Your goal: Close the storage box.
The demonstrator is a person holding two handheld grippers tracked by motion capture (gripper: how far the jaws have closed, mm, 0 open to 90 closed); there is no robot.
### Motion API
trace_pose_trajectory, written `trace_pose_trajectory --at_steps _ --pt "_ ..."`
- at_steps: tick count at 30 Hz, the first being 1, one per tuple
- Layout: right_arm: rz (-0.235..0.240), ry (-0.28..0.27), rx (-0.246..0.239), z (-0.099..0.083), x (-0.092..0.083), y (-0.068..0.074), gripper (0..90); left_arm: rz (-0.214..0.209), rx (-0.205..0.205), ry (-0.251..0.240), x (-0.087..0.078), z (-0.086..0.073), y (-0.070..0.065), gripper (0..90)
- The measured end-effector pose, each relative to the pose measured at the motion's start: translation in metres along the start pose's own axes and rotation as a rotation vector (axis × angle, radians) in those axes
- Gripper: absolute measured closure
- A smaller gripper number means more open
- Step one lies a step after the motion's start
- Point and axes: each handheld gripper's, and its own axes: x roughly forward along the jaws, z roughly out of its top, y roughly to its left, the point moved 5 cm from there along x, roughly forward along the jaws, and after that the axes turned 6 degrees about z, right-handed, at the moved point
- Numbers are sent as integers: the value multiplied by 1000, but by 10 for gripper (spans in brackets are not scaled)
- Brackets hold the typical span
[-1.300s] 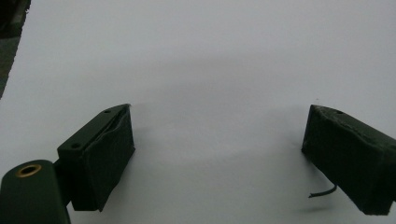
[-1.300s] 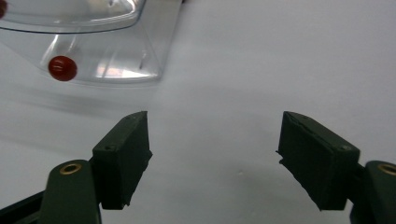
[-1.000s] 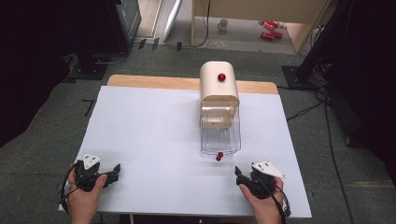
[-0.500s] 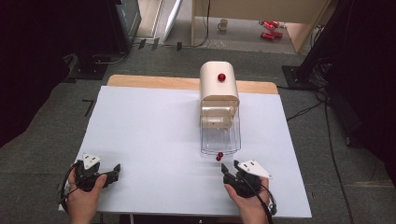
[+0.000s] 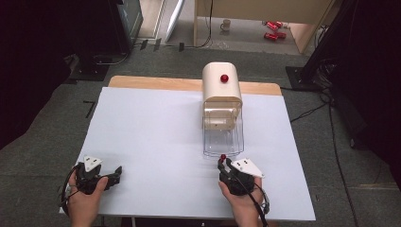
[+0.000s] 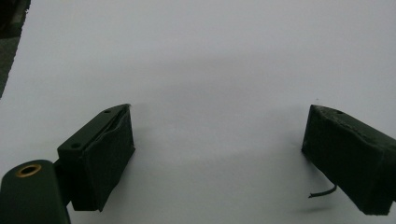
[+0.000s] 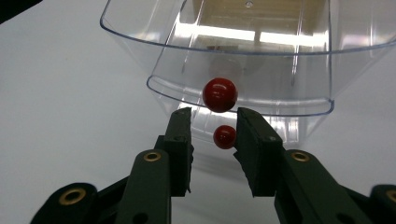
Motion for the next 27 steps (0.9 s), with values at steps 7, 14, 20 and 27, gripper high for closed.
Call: trace_pose_trajectory --at_steps 7,14,20,27 --pt "-15 -16 20 4 3 1 717 -1 1 1 0 0 0 92" --pt "-18 -20 33 5 2 0 752 -1 0 1 0 0 0 92" --pt "-7 -11 27 6 0 0 754 -1 0 2 0 0 0 92" --pt "5 -1 24 8 -3 3 754 -1 1 2 0 0 0 92"
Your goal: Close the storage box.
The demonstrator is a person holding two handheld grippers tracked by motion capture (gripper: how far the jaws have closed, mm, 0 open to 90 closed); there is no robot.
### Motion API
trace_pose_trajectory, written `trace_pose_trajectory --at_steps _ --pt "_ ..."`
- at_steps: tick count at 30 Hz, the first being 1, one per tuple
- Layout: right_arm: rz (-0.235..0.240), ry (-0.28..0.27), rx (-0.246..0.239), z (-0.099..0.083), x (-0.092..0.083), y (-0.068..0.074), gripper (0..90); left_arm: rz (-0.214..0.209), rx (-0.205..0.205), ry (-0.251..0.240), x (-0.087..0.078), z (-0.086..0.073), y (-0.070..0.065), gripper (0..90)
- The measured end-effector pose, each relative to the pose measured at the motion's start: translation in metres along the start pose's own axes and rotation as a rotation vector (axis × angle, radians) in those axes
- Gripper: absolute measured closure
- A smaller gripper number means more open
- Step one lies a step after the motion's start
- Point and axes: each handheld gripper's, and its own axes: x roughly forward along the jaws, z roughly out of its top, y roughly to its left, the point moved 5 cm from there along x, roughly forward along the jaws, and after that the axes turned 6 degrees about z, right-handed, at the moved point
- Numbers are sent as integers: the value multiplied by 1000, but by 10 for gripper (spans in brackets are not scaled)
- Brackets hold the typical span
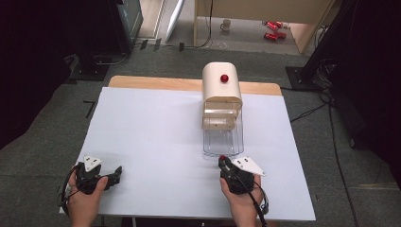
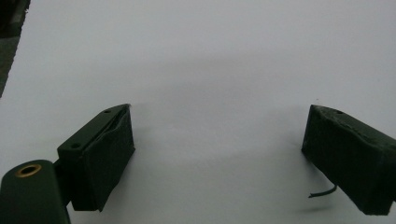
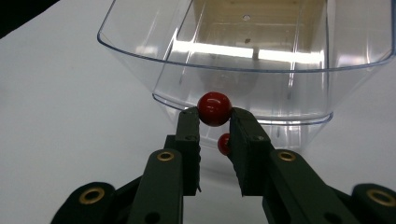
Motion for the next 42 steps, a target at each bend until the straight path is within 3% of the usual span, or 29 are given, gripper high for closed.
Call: trace_pose_trajectory --at_steps 21,42 --pt "-19 -38 -19 19 -10 2 754 0 -1 0 0 0 0 92" --pt "-32 -71 -25 49 -6 2 754 0 0 0 0 0 0 92"
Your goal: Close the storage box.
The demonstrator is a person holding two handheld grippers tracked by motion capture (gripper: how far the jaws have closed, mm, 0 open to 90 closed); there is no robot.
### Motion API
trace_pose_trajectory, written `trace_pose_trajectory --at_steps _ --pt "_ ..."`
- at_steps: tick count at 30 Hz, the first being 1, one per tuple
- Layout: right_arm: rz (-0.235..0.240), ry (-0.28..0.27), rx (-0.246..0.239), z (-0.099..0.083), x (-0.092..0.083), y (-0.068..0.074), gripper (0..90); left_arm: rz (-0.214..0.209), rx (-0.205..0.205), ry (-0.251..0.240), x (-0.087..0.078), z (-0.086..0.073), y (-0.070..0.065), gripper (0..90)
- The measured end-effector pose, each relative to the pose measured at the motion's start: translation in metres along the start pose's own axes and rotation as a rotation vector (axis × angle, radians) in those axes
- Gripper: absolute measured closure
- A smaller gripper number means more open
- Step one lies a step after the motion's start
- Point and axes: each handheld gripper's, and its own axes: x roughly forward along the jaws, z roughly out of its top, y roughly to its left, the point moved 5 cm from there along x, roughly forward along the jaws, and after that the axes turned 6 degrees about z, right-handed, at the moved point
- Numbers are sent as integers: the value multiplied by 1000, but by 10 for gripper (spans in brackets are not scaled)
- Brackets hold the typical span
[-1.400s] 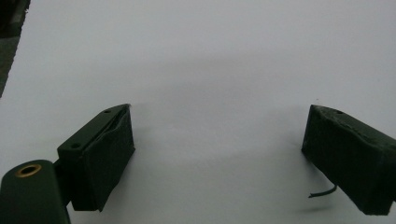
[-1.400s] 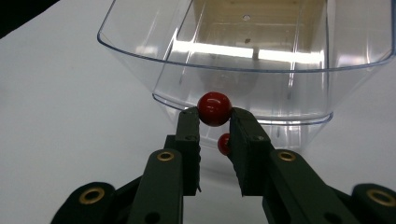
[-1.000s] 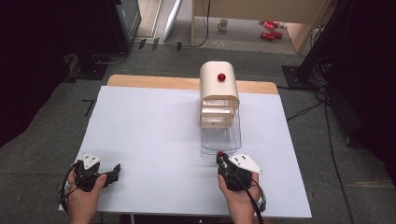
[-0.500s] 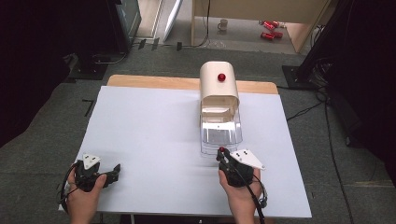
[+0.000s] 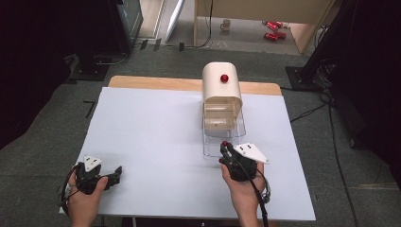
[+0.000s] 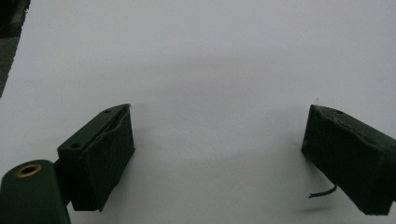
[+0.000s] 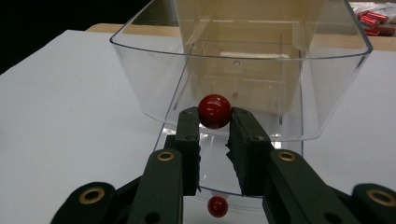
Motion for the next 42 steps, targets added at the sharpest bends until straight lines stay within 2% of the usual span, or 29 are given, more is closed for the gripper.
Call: trace_pose_trajectory --at_steps 23,42 --pt "-9 17 -21 17 22 -6 754 0 -1 -1 0 0 0 92" --pt "-26 21 -27 34 50 -16 753 0 -2 -1 0 0 0 92"
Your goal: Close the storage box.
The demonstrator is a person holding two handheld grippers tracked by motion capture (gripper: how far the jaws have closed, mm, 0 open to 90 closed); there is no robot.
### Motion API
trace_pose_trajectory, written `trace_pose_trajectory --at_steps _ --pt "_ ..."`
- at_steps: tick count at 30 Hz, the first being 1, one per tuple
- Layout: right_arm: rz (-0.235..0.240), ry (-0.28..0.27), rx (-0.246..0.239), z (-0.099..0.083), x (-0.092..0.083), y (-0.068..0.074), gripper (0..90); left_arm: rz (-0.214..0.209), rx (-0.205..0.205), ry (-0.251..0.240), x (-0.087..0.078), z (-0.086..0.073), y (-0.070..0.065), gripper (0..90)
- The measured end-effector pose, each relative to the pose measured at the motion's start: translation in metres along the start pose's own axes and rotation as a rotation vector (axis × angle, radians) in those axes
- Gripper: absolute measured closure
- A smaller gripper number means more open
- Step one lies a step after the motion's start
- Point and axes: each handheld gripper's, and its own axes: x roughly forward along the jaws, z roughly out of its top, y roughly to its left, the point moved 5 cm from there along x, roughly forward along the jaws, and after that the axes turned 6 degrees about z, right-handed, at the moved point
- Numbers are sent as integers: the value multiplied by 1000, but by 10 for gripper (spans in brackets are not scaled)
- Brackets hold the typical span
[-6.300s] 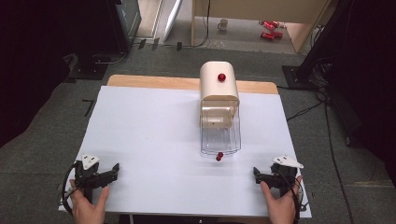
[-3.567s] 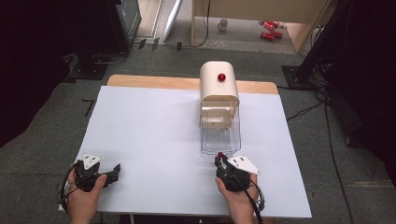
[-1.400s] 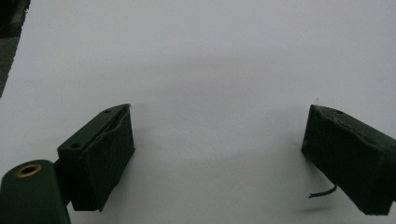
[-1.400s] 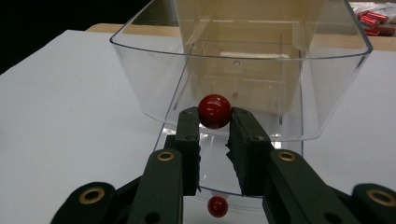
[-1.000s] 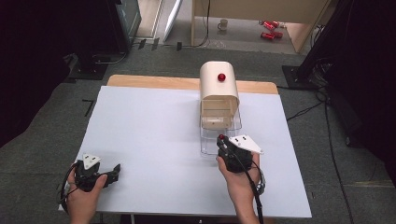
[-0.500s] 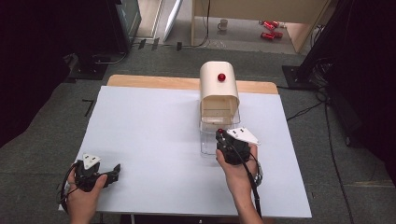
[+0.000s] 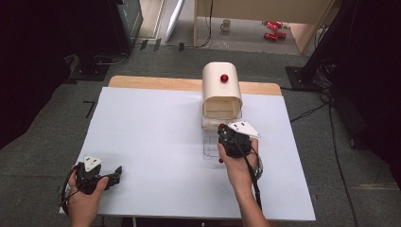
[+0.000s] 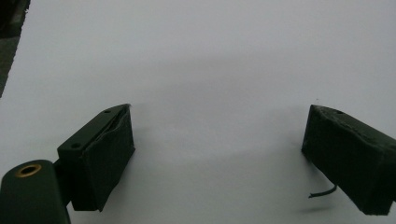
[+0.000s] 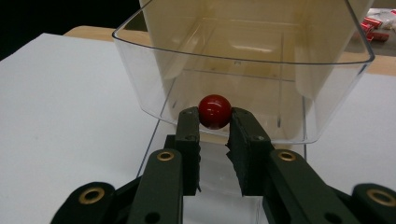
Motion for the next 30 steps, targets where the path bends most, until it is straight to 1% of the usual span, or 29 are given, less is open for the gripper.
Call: trace_pose_trajectory --at_steps 10,21,30 --pt "-11 0 1 8 14 -5 754 0 0 0 0 0 0 92" --pt "-21 4 -5 15 24 -9 754 0 2 0 0 0 0 92" --pt "-21 7 3 19 31 -12 753 0 4 1 0 0 0 92"
